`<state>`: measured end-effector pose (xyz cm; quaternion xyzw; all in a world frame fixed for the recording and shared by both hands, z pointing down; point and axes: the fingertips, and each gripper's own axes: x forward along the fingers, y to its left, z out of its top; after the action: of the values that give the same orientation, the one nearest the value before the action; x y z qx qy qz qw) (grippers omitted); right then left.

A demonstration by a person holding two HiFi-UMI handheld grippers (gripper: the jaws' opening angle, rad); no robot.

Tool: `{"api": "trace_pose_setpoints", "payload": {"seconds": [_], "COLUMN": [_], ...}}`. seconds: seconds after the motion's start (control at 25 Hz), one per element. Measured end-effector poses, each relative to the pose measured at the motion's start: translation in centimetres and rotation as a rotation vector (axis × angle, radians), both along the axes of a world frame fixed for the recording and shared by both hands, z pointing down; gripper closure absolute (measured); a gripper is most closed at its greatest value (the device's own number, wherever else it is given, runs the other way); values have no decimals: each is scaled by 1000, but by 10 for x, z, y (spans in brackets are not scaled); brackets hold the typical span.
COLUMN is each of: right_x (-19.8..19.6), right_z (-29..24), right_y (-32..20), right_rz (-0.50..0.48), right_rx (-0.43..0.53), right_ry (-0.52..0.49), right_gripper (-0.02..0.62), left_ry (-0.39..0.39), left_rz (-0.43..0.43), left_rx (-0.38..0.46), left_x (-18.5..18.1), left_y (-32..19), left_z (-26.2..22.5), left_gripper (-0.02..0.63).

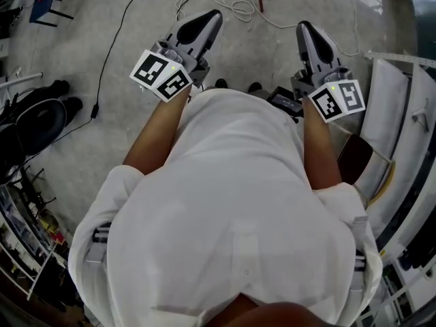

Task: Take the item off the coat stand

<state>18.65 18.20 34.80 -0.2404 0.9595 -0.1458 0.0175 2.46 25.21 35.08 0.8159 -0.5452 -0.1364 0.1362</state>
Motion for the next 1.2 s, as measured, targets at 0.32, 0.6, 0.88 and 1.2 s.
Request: {"api": "trace_pose_setpoints", "payload": {"seconds": [0.32, 0.6, 0.88, 1.2], "right_x": [-14, -3, -8, -51], "right_z": [-12, 3, 24, 32], "right_y": [9, 17, -19, -94], "right_rz": [28, 32, 39, -34], "right_rx": [51, -1, -57, -57], "right_ry": [-9, 20, 5, -38], "right_gripper": [568, 569, 569, 569], "left_ry": [56, 95, 65, 38], "left_rz": [84, 127, 126, 91], "left_rx": [12, -25, -49, -100], "left_x": [-11, -8, -11, -33], "left_y": [14, 10, -19, -77], "left_z": [7, 27, 30, 40], "left_gripper": [592, 592, 592, 592]}}
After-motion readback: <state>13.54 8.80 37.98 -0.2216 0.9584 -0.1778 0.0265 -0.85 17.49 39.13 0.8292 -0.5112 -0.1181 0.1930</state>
